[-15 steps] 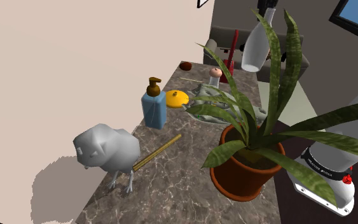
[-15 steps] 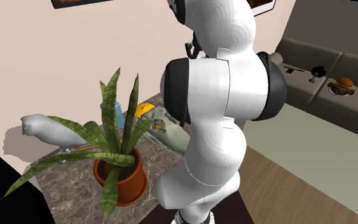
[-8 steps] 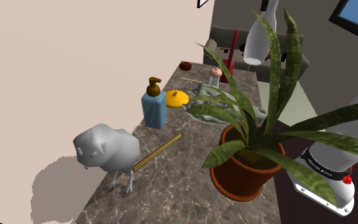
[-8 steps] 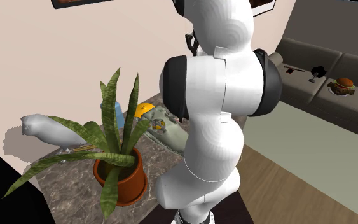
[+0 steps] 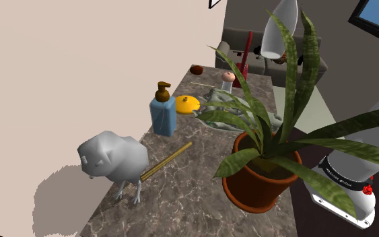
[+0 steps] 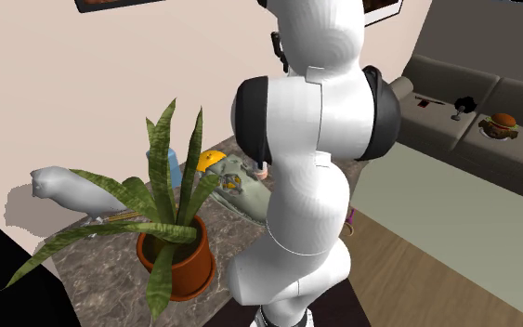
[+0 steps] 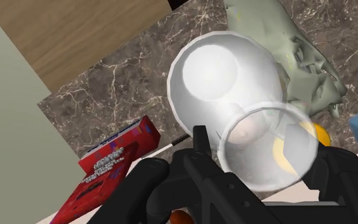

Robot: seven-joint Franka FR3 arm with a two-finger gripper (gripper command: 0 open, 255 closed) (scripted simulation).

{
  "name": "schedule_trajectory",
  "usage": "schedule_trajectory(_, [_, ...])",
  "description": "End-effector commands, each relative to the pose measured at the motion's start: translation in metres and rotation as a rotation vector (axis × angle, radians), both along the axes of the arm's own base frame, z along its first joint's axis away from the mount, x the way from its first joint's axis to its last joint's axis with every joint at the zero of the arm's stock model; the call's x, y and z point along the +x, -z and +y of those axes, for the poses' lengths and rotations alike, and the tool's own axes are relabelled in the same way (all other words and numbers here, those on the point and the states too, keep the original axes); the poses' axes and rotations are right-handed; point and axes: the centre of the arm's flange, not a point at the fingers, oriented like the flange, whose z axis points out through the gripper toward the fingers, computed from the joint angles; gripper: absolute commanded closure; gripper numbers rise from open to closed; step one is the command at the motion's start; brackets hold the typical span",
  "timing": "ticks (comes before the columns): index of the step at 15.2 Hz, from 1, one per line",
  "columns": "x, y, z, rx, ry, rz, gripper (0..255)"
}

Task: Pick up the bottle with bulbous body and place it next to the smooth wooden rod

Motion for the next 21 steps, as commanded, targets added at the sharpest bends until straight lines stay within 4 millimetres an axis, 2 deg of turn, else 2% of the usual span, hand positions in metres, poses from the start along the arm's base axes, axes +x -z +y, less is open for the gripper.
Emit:
schedule_trajectory(1, [-0.001, -0.01, 0.0, 0.0, 0.0, 0.0, 255])
schedule_trajectory(5, [-0.001, -0.028, 0.0, 0.0, 0.0, 0.0, 255])
schedule_trajectory(21, [-0.06, -0.029, 0.203, 0.0, 0.0, 0.0, 255])
